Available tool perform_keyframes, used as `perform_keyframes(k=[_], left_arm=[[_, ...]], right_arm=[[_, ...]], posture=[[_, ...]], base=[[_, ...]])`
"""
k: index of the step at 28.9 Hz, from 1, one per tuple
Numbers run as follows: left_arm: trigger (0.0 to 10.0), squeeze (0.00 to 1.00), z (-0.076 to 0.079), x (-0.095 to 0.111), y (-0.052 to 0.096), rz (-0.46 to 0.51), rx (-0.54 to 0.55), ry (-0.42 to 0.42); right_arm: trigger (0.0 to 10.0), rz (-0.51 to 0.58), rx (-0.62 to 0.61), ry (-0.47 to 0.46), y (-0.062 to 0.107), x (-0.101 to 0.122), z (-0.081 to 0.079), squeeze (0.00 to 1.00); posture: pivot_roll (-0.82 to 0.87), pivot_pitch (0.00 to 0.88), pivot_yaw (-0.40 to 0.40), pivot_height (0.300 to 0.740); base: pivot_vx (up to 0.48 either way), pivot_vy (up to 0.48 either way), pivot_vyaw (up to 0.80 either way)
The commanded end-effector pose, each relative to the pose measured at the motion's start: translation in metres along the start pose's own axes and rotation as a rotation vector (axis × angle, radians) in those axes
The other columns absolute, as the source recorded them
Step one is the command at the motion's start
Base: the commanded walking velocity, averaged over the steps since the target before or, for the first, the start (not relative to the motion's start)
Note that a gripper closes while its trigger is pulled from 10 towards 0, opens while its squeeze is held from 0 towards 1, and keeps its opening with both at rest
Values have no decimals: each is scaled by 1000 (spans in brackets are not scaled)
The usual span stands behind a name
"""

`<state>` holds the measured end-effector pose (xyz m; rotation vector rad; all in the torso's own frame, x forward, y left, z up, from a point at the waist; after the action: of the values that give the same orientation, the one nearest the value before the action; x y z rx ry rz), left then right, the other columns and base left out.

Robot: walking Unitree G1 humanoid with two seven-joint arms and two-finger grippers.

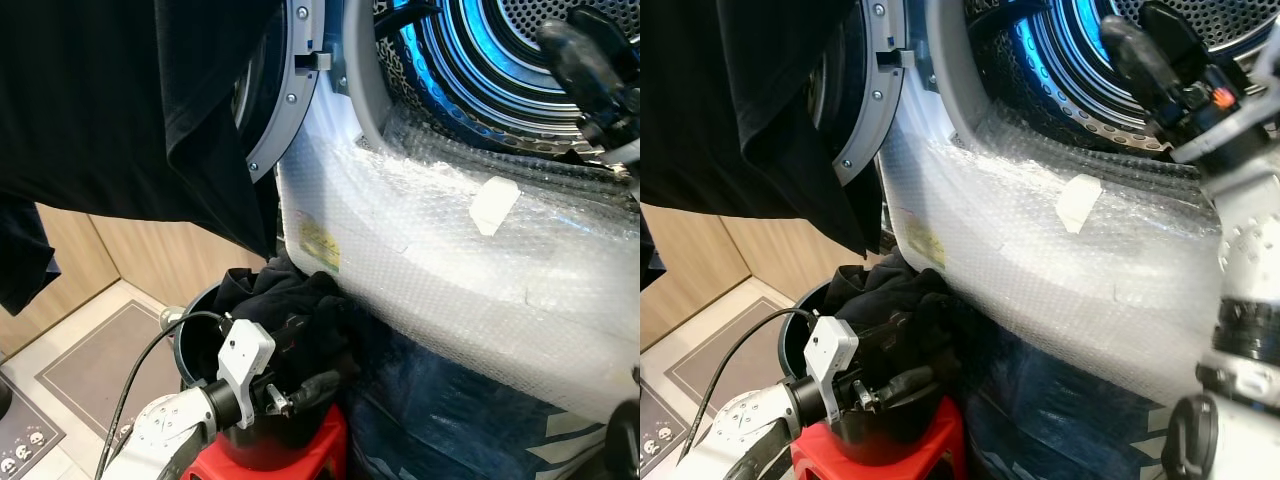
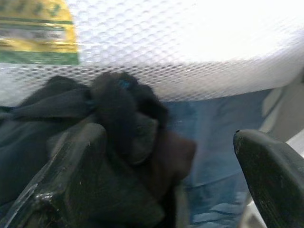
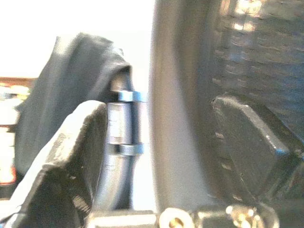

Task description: Clothes washing

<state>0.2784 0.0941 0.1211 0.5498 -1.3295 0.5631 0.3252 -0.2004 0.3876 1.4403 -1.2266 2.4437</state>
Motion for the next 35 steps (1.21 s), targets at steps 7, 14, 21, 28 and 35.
perform_keyframes(k=[7,14,21,28,35], left_arm=[[10000,0,-13,-1,-5,-1,74,-74],[10000,0,-14,-1,-12,-8,62,-121],[10000,0,-15,0,-17,-4,49,-130],[10000,1000,-23,-3,-23,-31,47,-162],[10000,1000,-30,-7,-29,-65,28,-185]], right_arm=[[10000,-8,312,-134,21,-1,-72,0],[10000,-155,383,-197,45,-28,-105,0],[10000,-200,422,-269,59,-35,-124,0],[10000,-258,461,-345,71,-45,-146,0],[10000,-305,486,-416,81,-53,-162,0]], posture=[[-22,13,3,740],[-33,34,15,740],[-44,40,22,740],[-58,47,27,740],[-66,62,27,740]], base=[[0,0,0],[0,0,0],[0,0,0],[0,0,0],[0,0,0]])
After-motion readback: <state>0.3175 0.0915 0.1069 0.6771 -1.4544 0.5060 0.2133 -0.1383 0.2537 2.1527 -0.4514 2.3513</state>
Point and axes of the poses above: a point about 5 cm out from each wrist's last joint towards the gripper, its own y axis pointing back from the gripper into the wrist, its own x axis along the axis of the wrist's last joint, z = x × y, the point moved 4 cm from there along -y, pointing out of the wrist towards the gripper, and after that the axes turned 11 degrees about y, right-handed, at the moved point
